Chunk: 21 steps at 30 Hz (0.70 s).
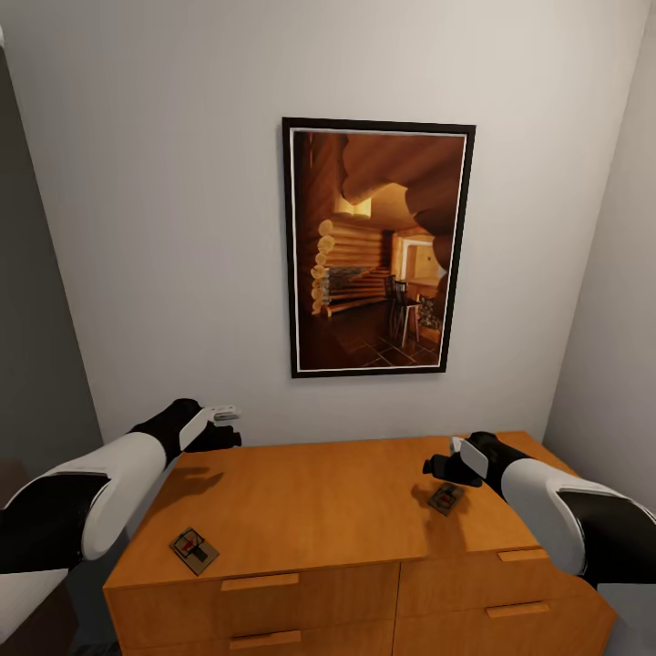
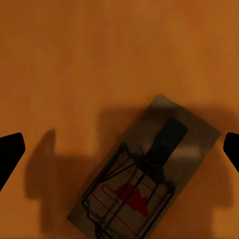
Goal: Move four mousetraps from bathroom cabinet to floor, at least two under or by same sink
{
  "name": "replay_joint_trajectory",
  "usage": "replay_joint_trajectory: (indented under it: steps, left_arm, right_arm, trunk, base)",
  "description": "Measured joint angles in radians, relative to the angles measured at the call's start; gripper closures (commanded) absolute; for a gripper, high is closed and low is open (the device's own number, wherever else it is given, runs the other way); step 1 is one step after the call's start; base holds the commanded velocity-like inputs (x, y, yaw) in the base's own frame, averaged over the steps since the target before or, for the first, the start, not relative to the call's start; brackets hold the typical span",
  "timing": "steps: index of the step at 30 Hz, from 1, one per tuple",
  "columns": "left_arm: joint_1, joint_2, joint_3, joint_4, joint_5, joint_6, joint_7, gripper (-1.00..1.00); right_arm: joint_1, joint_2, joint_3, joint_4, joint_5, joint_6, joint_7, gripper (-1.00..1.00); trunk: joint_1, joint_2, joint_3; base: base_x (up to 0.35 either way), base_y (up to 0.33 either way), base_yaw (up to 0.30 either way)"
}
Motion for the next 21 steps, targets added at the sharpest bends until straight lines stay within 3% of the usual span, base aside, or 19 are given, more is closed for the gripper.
replay_joint_trajectory:
  steps: [21]
  left_arm:
    - [0.000, -0.017, 0.001, 0.002, 0.001, 0.000, 0.000, -1.00]
  right_arm:
    - [0.038, -0.001, -0.001, 0.001, -0.001, -0.015, -0.006, -1.00]
  trunk:
    - [0.000, 0.000, 0.000]
  base:
    - [0.000, 0.000, 0.000]
